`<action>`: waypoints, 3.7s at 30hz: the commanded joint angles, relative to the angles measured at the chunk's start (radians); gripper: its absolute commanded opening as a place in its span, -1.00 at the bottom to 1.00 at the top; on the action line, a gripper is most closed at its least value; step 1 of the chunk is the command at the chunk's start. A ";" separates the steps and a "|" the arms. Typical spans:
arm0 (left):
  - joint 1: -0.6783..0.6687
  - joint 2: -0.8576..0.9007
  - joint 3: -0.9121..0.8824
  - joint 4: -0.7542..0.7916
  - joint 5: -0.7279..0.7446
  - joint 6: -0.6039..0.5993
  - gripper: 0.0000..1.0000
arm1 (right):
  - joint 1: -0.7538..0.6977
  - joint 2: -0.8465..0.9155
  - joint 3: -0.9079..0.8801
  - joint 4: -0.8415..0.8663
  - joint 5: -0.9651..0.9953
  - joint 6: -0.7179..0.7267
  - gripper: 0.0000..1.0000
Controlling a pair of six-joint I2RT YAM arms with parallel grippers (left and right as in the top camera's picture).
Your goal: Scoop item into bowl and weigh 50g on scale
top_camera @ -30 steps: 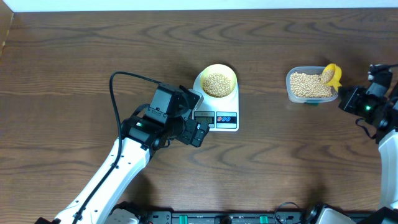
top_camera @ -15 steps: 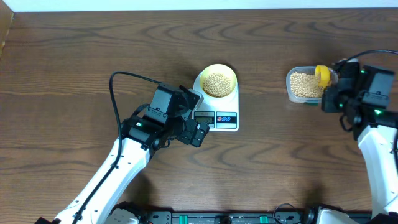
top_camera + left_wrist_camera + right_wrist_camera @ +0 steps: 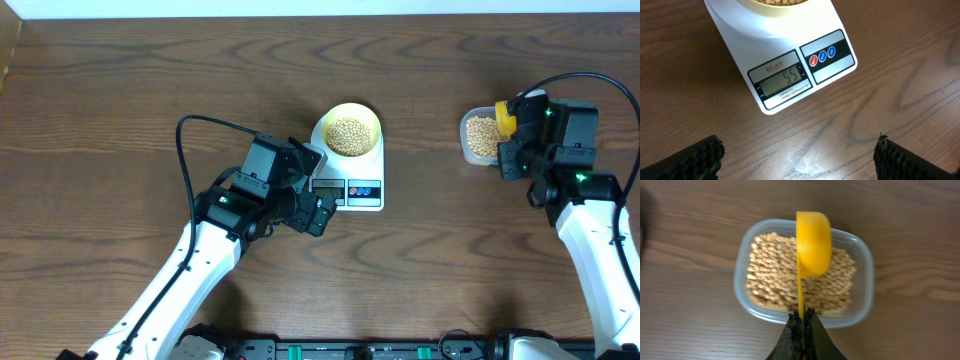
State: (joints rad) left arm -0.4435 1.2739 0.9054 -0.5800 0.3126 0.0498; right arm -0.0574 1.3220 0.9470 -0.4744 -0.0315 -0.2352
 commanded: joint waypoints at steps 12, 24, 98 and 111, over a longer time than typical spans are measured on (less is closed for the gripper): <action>-0.001 0.006 0.015 -0.003 0.008 0.009 0.96 | -0.111 -0.109 0.001 -0.033 -0.368 0.145 -0.98; -0.001 0.006 0.015 -0.003 0.008 0.009 0.96 | -0.351 -0.257 0.001 -0.024 -0.579 0.296 -0.98; -0.001 0.006 0.015 -0.003 0.008 0.010 0.96 | 0.137 -0.026 0.001 0.592 -0.573 0.306 -0.98; -0.001 0.006 0.015 -0.006 0.009 0.009 0.96 | 0.390 -0.013 0.001 0.317 -0.290 0.106 -0.98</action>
State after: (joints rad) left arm -0.4435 1.2739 0.9054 -0.5835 0.3130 0.0498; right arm 0.3054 1.3025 0.9463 -0.1543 -0.4068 -0.0612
